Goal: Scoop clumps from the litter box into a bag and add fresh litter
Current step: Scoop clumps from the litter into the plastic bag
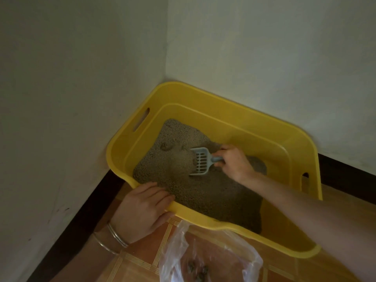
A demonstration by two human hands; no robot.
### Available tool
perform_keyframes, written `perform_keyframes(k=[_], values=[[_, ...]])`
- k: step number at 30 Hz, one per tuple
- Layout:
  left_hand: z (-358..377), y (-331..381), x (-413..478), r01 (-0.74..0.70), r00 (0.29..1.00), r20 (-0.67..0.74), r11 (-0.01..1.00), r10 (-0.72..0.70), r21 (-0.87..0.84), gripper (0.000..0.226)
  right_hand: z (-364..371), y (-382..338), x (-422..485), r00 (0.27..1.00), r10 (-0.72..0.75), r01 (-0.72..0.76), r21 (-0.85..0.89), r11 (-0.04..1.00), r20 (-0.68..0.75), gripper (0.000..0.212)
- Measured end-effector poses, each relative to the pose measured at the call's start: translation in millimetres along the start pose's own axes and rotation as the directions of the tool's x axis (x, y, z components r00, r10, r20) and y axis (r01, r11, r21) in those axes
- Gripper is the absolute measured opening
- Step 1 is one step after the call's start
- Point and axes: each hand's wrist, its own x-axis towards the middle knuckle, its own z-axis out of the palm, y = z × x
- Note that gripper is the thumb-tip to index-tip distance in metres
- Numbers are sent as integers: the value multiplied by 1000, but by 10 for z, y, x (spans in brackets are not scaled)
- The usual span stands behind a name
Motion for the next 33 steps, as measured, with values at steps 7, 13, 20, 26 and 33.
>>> perform_keyframes(k=[7,13,20,26,33], values=[[-77,13,-4,-9,1000,-23,999,8,-33,37,119,-355,65,995,62,-38,283,958,-75,30],[-397,-61,-2,7,985,-172,1000,-5,14,29,-143,-205,-37,991,110,-87,257,962,-75,33],[-572,-442,-41,132,978,-172,989,-120,61,29,-351,27,-184,976,214,-211,55,976,-47,30],[-473,-447,-61,154,961,-236,988,-146,16,22,-372,-41,-128,981,180,-193,-298,935,-70,26],[-426,-420,-55,173,944,-278,984,-178,-43,17,-236,-412,182,995,95,-100,-197,975,-32,21]])
